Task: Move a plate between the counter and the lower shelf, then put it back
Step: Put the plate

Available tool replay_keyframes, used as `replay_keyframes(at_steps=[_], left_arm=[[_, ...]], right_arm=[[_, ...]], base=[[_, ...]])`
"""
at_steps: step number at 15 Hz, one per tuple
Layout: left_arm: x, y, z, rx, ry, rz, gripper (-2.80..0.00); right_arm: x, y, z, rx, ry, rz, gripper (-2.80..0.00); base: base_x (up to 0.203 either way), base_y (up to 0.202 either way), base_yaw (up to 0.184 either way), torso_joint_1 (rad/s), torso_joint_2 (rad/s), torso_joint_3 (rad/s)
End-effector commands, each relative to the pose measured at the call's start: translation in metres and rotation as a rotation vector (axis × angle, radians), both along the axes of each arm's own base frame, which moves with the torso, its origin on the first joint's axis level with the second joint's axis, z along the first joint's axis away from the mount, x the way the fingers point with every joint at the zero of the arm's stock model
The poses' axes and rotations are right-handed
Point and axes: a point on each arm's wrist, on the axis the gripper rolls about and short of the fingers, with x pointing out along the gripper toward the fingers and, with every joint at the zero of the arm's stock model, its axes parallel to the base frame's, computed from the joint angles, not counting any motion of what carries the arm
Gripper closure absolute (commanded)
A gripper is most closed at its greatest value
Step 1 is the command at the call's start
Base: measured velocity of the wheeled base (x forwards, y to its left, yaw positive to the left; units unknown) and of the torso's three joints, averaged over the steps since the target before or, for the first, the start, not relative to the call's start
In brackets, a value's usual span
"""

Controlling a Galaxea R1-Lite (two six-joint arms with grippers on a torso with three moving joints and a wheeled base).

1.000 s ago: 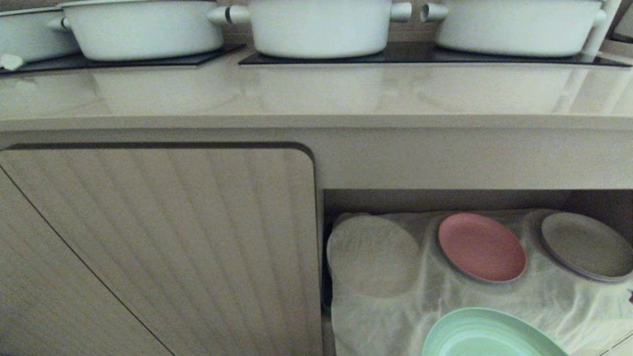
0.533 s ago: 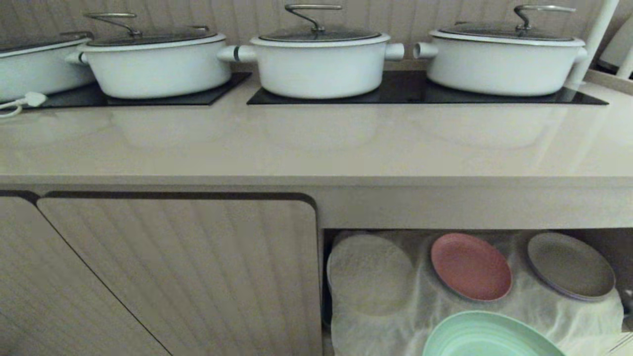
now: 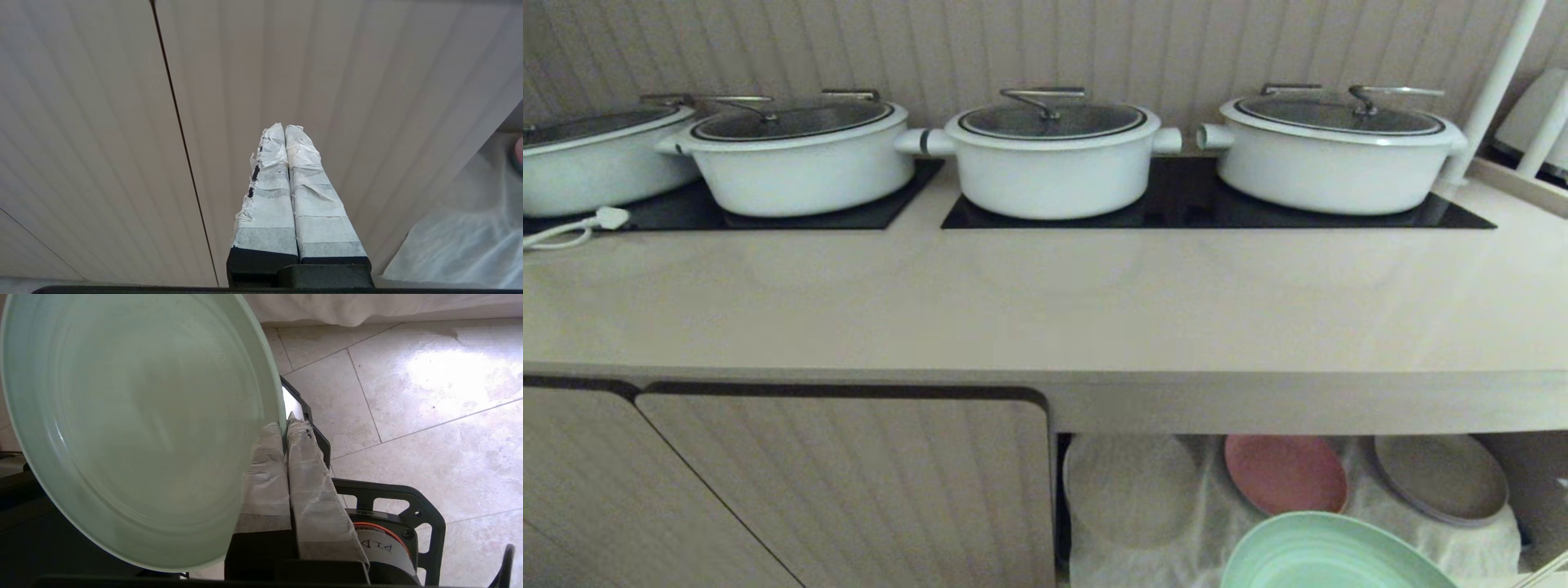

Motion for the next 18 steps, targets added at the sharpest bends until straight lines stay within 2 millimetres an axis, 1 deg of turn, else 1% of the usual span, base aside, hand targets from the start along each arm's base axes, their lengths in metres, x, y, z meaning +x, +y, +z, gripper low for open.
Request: replay_keyframes(at_steps=[1, 7, 14, 18], left_arm=[[0.0000, 0.0000, 0.0000, -0.001, 0.000, 0.000, 0.00], [0.0000, 0.0000, 0.0000, -0.001, 0.000, 0.000, 0.00], [0.0000, 0.0000, 0.0000, -0.001, 0.000, 0.000, 0.00], [0.0000, 0.0000, 0.0000, -0.001, 0.000, 0.000, 0.00]], right_arm=[[-0.0011, -0.0004, 0.0002, 0.004, 0.000, -0.002, 0.00], [-0.0055, -0.0020, 0.0024, 0.008, -0.011, -0.004, 0.00], [-0.0060, -0.0024, 0.0027, 0.007, -0.016, -0.005, 0.00], [-0.0062, -0.0025, 0.0032, 0.008, -0.019, -0.005, 0.00]], base=[[0.000, 0.000, 0.000, 0.225, -0.51, -0.289], [0.000, 0.000, 0.000, 0.246, -0.53, -0.291], [0.000, 0.000, 0.000, 0.282, -0.59, -0.314], [0.000, 0.000, 0.000, 0.200, -0.40, -0.207]])
